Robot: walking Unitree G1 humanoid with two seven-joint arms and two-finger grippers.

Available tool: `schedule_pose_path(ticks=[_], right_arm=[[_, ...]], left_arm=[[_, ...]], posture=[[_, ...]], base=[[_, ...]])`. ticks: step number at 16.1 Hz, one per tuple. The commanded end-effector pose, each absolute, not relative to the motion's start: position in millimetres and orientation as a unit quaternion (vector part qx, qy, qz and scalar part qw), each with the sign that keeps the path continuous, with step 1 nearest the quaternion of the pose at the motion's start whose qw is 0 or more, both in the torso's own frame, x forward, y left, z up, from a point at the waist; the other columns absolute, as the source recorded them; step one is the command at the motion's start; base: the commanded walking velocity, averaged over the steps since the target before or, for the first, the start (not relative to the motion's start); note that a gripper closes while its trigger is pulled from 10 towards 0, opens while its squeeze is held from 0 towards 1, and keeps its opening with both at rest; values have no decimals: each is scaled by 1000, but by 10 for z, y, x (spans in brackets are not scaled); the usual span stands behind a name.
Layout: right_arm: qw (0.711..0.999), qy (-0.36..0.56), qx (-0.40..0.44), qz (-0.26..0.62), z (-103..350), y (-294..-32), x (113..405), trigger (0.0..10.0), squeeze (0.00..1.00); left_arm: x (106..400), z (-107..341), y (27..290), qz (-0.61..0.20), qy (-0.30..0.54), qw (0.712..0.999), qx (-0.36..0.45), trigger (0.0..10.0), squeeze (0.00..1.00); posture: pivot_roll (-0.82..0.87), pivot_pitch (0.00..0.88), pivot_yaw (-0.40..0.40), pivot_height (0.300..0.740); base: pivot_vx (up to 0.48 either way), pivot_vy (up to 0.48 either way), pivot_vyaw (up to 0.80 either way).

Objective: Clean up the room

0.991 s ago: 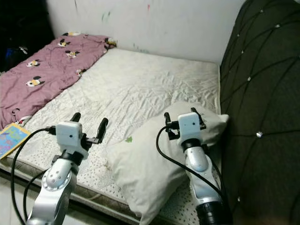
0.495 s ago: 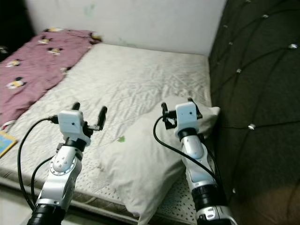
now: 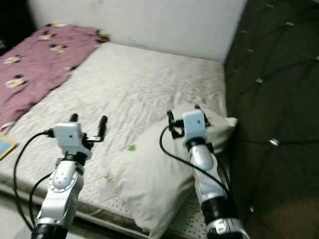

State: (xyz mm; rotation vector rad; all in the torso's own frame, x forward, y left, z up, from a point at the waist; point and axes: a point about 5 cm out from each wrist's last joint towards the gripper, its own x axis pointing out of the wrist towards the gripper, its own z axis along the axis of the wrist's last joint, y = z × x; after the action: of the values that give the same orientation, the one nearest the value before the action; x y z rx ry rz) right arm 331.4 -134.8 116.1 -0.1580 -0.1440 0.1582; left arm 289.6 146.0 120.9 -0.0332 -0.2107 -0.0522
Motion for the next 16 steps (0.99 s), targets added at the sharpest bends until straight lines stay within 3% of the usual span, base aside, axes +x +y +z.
schedule_pose_path(ticks=[1,5,8,12,16], right_arm=[[990,-82,-74,85,1225,-1329,3291,10000,0],[990,-86,-44,101,1354,-1251,3242,10000,0],[995,-74,-21,70,1314,-1274,3181,10000,0],[993,-62,-25,93,1309,-1225,3088,10000,0],[994,-46,-26,91,1292,-1218,3101,10000,0]], left_arm=[[2880,1345,1401,-41,-125,991,-26,10000,0],[2853,1449,1382,-37,-128,991,-30,10000,0],[2779,1480,1353,-63,-106,992,-37,10000,0],[2716,1520,1325,-69,-103,991,-41,10000,0],[2657,1510,1354,-75,-87,993,-33,10000,0]], posture=[[12,0,-75,740],[-7,0,-52,740],[-4,0,-27,740],[-1,19,-38,740],[7,46,-47,740]], base=[[0,0,0],[0,0,0],[-92,0,-533],[-329,0,0],[0,0,0]])
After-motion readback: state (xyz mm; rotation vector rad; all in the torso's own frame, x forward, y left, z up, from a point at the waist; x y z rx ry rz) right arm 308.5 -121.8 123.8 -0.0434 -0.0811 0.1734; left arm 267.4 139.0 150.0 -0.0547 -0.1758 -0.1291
